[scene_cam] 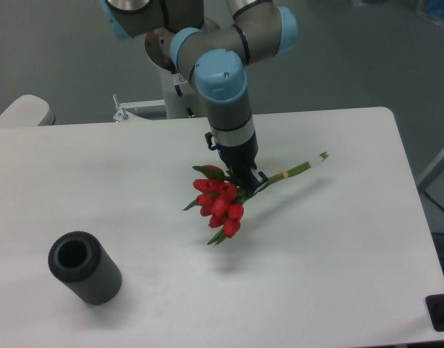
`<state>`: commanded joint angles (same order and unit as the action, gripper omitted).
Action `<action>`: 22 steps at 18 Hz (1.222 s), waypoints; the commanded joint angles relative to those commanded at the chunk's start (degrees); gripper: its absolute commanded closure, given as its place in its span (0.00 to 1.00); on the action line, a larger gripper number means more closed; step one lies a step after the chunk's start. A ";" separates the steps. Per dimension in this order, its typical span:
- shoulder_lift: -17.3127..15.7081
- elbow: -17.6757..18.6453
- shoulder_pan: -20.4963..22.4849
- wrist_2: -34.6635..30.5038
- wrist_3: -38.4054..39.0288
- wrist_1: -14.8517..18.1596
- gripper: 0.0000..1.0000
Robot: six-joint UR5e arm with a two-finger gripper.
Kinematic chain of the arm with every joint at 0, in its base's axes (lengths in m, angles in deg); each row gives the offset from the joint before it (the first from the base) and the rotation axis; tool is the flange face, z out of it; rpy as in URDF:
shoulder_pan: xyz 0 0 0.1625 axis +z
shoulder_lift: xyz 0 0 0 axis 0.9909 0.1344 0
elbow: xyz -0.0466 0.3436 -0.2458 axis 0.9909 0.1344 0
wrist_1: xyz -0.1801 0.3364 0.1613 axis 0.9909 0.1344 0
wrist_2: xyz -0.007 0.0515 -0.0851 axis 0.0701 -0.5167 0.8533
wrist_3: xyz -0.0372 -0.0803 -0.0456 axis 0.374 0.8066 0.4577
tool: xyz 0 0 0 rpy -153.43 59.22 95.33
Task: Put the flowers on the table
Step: 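Tilt the bouquet and lay it flat on the table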
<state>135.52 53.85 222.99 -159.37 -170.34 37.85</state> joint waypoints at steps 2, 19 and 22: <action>0.35 0.79 0.00 -3.24 0.09 -0.17 0.67; 5.71 2.64 -2.37 -5.11 1.23 -1.32 0.59; 5.63 1.94 -2.46 -5.02 1.32 -1.58 0.36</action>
<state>141.15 55.79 220.53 -164.39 -169.02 36.27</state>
